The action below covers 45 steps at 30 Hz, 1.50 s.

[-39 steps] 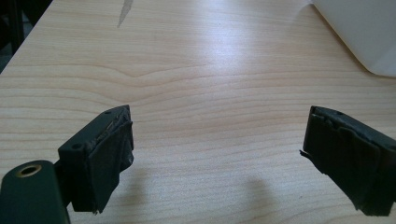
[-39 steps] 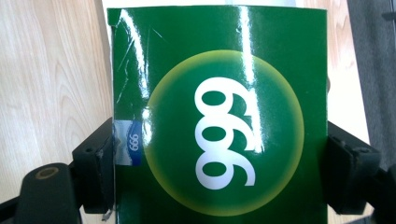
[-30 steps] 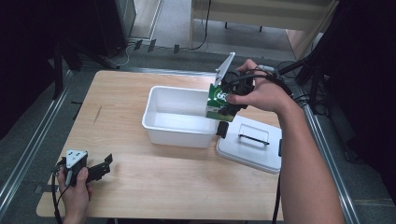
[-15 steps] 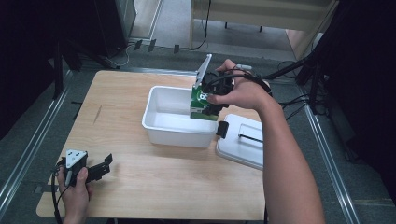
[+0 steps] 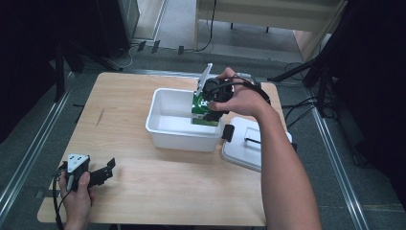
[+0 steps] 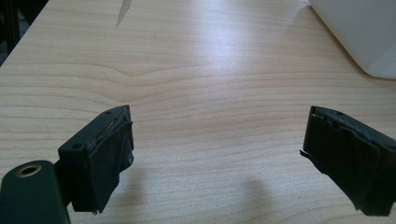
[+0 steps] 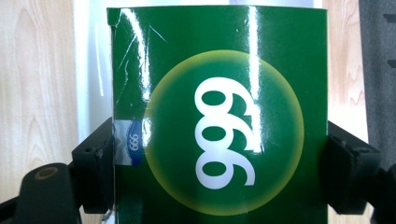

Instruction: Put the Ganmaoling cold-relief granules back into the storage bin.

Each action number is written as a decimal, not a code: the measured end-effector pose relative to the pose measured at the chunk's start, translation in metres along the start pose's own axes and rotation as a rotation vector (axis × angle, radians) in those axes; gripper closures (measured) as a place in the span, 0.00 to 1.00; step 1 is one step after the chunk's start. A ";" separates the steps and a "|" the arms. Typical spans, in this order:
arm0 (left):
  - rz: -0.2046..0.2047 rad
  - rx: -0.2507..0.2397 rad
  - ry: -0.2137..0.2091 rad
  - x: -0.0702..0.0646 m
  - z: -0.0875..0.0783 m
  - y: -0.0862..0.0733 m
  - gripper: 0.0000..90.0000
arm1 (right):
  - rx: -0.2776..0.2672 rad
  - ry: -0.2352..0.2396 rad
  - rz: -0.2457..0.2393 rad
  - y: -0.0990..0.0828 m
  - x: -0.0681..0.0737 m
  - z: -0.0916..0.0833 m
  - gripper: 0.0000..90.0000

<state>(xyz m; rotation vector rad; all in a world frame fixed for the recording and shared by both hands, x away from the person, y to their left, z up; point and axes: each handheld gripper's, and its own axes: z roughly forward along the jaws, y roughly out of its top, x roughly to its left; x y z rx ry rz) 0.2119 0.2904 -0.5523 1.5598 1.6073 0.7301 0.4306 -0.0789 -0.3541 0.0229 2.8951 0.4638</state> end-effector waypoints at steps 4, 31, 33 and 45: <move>0.000 -0.002 0.001 0.000 0.000 0.000 0.10 | 0.002 0.003 -0.001 -0.003 0.000 0.009 0.18; -0.001 0.004 -0.002 0.000 0.000 0.000 0.10 | 0.022 0.021 0.005 -0.014 0.003 0.060 0.18; -0.001 0.004 -0.003 0.000 0.000 0.000 0.10 | 0.036 0.024 -0.005 -0.014 0.003 0.064 0.18; -0.001 0.003 -0.003 0.000 0.000 0.000 0.10 | 0.115 0.008 0.003 -0.012 0.005 0.083 0.17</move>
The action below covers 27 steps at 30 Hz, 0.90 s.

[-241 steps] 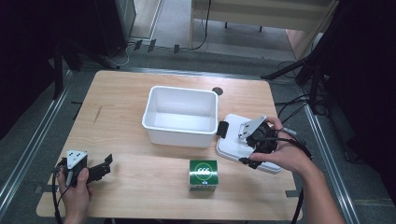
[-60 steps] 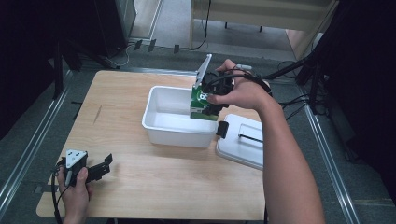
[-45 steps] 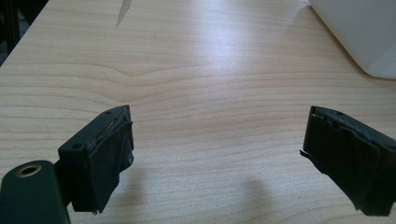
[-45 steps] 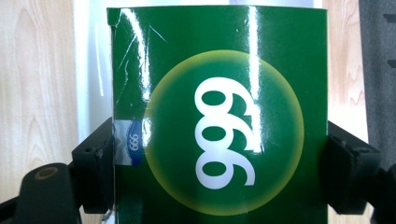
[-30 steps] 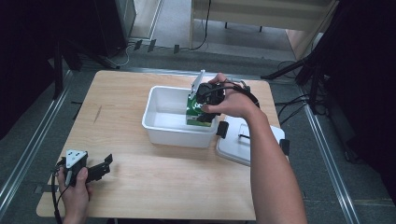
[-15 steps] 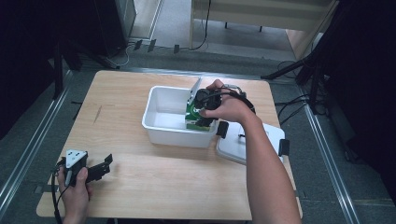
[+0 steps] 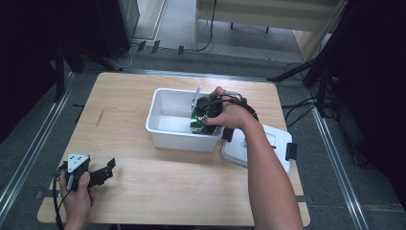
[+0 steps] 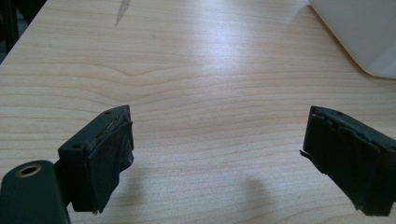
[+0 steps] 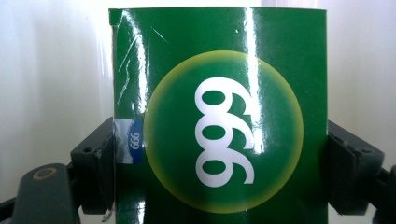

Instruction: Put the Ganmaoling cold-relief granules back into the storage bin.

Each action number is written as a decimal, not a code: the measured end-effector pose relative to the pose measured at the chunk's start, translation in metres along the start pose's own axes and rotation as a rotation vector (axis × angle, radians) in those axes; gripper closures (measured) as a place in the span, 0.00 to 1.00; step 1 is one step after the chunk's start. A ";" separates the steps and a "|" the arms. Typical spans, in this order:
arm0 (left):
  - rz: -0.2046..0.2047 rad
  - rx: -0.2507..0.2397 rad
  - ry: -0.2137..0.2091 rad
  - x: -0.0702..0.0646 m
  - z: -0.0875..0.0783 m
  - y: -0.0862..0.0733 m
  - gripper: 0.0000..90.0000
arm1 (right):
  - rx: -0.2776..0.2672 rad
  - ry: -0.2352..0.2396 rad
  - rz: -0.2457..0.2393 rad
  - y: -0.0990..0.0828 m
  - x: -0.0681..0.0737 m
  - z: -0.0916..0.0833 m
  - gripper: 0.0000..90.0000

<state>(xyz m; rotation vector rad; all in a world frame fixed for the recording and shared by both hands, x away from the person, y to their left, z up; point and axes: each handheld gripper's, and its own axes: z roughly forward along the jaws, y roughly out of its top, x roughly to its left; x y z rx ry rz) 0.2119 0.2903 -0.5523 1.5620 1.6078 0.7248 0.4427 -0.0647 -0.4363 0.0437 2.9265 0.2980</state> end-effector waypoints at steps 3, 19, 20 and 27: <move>0.000 0.001 -0.001 0.000 0.000 0.000 0.10 | 0.012 0.007 0.001 0.002 0.000 0.002 0.17; 0.001 0.005 -0.002 0.000 0.000 0.000 0.10 | 0.091 0.069 0.062 0.000 -0.004 0.004 0.17; 0.001 0.006 -0.002 0.000 0.000 0.000 0.10 | 0.109 0.072 0.062 0.001 -0.003 0.004 0.17; 0.000 0.007 -0.004 0.000 0.000 0.000 0.10 | 0.146 0.082 0.070 0.001 -0.004 0.006 0.17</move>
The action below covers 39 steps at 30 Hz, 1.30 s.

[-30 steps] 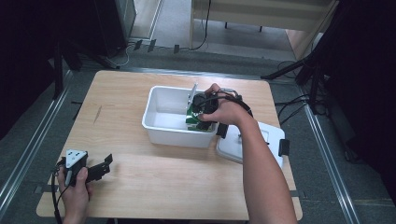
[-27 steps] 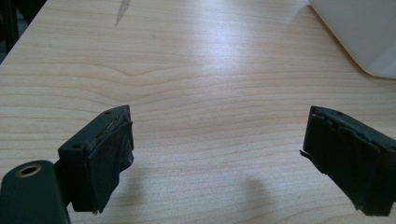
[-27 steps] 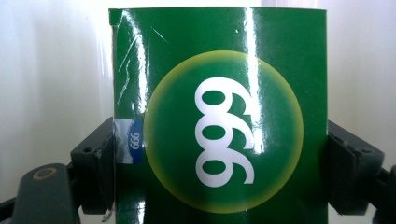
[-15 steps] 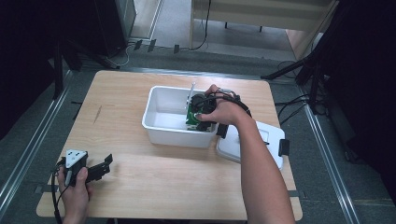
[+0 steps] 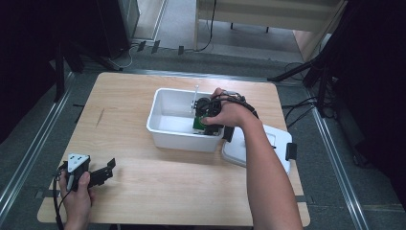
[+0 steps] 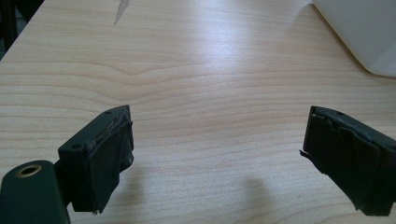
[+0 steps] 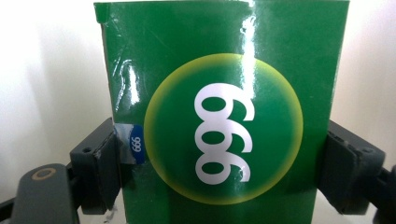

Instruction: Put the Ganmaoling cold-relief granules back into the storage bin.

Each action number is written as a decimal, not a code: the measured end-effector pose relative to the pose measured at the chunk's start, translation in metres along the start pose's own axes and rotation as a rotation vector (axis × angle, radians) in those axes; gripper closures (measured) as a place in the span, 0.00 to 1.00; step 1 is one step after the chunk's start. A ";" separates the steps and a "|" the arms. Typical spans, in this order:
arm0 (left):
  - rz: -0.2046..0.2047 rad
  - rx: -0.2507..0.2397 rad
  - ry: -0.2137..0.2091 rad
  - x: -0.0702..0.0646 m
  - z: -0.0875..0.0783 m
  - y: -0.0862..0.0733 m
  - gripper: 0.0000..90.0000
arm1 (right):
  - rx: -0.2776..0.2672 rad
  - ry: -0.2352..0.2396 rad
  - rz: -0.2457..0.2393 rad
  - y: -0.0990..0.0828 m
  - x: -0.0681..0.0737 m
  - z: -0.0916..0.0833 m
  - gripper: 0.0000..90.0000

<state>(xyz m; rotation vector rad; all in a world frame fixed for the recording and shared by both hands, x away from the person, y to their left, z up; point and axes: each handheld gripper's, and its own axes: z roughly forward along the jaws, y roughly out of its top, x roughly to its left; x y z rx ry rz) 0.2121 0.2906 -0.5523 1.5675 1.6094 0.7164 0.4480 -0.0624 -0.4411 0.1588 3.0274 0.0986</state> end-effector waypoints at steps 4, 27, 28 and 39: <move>-0.001 0.000 0.000 0.000 0.000 0.000 0.10 | 0.017 0.006 -0.003 0.000 0.000 0.001 0.17; 0.003 -0.002 0.002 -0.001 0.000 0.000 0.10 | -0.129 -0.083 0.049 -0.018 0.002 -0.035 0.00; 0.005 -0.001 0.003 0.000 0.000 0.000 0.10 | -0.149 -0.083 0.048 -0.020 0.002 -0.039 0.00; 0.008 -0.001 0.005 -0.001 0.000 0.000 0.10 | -0.239 -0.130 0.093 -0.053 0.006 -0.084 0.00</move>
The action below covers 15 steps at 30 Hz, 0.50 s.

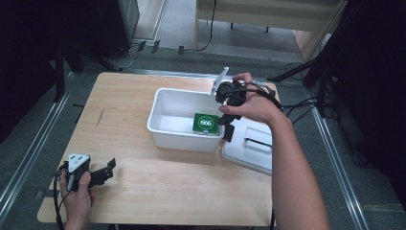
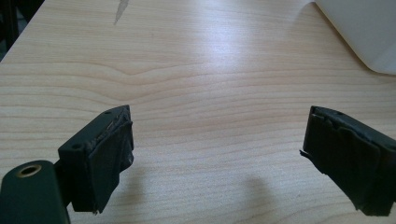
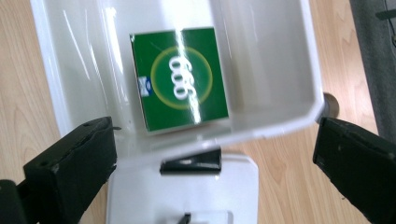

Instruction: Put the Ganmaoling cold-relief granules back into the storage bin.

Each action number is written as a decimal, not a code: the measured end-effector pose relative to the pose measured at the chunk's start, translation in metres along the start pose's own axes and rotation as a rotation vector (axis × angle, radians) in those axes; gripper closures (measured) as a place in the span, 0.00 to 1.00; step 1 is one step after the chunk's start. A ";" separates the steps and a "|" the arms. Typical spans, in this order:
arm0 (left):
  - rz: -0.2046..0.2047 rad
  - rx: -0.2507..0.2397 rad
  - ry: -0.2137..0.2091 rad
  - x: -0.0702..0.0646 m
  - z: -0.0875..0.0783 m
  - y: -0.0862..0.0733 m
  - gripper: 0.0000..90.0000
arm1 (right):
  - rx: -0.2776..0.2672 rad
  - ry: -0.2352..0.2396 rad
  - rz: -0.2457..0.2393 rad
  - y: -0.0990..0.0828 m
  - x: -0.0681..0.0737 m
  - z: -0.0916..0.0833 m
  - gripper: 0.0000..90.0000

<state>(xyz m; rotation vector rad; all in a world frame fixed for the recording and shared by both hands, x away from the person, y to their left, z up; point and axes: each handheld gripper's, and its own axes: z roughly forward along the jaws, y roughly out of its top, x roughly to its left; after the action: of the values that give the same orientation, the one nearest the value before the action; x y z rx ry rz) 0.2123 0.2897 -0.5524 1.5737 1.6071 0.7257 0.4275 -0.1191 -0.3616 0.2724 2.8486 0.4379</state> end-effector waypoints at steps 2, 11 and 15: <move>0.000 -0.001 0.000 0.000 0.000 0.000 0.10 | 0.005 -0.006 0.010 -0.008 -0.001 -0.005 0.00; 0.002 0.002 0.002 -0.001 0.000 0.000 0.10 | 0.024 -0.022 0.062 -0.047 -0.003 -0.013 0.00; 0.002 0.002 0.003 -0.001 0.000 0.000 0.10 | 0.038 -0.020 0.081 -0.061 -0.002 -0.012 0.00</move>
<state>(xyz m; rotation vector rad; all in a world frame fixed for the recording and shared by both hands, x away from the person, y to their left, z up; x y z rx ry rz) 0.2121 0.2889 -0.5523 1.5765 1.6088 0.7283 0.4171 -0.1797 -0.3694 0.3978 2.8367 0.3947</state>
